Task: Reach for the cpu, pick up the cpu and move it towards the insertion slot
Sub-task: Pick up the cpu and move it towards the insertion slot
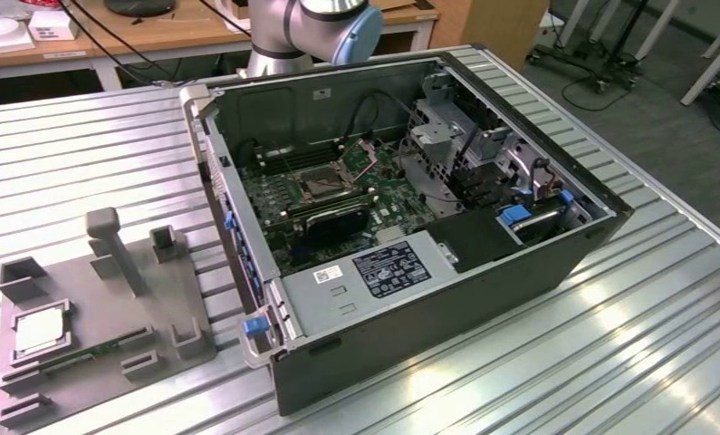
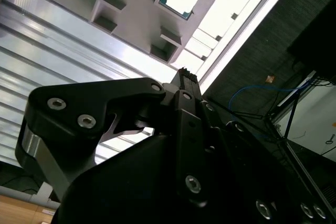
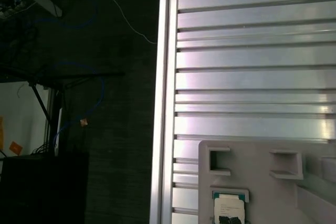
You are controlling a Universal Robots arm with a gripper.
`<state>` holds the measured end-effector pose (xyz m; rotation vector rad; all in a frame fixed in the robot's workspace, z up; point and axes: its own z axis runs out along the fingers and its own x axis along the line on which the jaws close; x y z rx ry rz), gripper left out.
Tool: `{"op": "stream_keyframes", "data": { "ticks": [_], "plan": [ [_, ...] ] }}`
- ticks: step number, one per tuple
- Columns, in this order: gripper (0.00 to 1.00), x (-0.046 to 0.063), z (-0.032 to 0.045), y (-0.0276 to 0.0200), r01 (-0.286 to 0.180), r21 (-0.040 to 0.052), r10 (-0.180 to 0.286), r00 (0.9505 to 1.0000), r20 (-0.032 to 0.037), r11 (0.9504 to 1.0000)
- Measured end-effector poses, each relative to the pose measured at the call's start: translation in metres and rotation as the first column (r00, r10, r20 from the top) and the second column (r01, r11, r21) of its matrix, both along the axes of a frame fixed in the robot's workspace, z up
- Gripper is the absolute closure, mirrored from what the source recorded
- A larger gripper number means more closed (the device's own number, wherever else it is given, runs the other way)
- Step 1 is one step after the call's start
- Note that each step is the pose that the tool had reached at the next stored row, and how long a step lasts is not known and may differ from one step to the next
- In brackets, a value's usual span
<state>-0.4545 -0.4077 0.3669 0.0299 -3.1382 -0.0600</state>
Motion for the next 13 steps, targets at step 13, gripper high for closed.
{"op": "stream_keyframes", "data": {
  "ticks": [13],
  "plan": [
    [0.89,-0.0020,0.0000,0.0000,0.000,0.0000,0.000,1.0000,0.0000,1.0000]
  ]
}}
